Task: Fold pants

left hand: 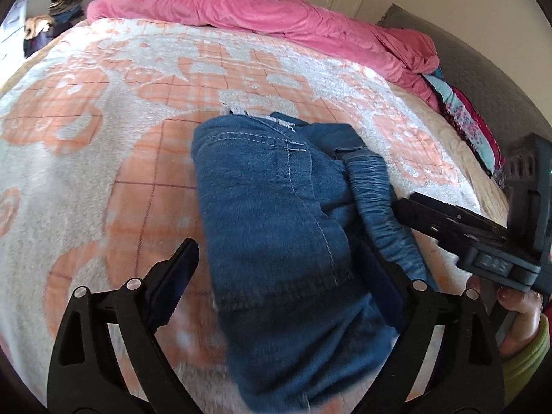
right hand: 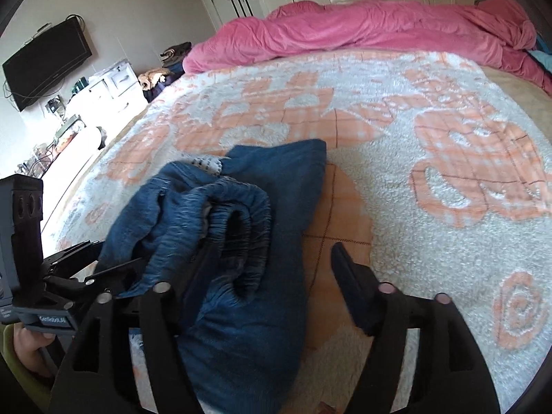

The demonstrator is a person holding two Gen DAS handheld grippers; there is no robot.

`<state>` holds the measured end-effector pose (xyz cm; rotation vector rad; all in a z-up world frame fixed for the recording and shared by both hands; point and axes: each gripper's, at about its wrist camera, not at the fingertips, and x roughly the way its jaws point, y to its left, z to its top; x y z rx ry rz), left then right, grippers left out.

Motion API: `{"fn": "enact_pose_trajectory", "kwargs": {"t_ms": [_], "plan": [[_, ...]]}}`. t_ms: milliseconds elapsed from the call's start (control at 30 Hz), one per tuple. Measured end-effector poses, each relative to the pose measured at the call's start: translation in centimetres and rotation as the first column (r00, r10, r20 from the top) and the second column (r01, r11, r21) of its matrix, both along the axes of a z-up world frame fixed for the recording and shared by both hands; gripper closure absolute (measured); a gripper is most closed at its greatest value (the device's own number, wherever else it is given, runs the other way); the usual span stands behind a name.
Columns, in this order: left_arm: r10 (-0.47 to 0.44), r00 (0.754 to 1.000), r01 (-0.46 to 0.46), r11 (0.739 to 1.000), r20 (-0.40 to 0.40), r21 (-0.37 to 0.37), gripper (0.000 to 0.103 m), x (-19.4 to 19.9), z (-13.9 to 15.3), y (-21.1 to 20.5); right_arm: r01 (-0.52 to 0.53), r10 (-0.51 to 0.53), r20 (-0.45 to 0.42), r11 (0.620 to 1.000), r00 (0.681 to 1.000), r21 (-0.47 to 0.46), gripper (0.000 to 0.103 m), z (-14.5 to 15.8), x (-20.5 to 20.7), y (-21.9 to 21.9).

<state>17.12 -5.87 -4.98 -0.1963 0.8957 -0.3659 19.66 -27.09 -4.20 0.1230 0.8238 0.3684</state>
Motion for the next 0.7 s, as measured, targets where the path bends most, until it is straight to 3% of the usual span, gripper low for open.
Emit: {"fn": "enact_pose_trajectory", "kwargs": {"t_ms": [67, 133, 200, 233, 467, 700], "plan": [[0.005, 1.0, -0.005, 1.0, 0.013, -0.007, 0.009, -1.0, 0.7, 0.4, -0.001, 0.001, 0.032, 1.0, 0.999, -0.007, 0.025, 0.8, -1.2, -0.1], [0.004, 0.999, -0.004, 1.0, 0.035, 0.003, 0.01, -2.1, 1.3, 0.5, 0.007, -0.006, 0.054, 1.0, 0.999, -0.014, 0.015, 1.5, -2.7, -0.4], [0.009, 0.999, -0.01, 1.0, 0.043, 0.02, 0.01, -3.1, 1.8, 0.7, 0.016, -0.015, 0.076, 1.0, 0.997, -0.016, 0.014, 2.0, -4.0, -0.8], [0.011, 0.999, -0.012, 1.0, 0.051, 0.022, 0.01, -3.9, 2.1, 0.9, 0.028, -0.027, 0.088, 0.999, 0.996, -0.018, 0.006, 2.3, -4.8, -1.1], [0.051, 0.996, -0.052, 0.999, 0.07, 0.014, 0.009, -8.0, 3.1, 2.2, 0.045, -0.043, 0.146, 0.999, 0.988, -0.013, 0.005, 3.8, -9.2, -1.7], [0.093, 0.99, -0.093, 0.996, 0.105, -0.001, 0.009, -11.6, 4.3, 3.1, 0.038, -0.024, 0.197, 0.997, 0.98, -0.069, 0.005, 4.3, -13.3, -1.1]]}}
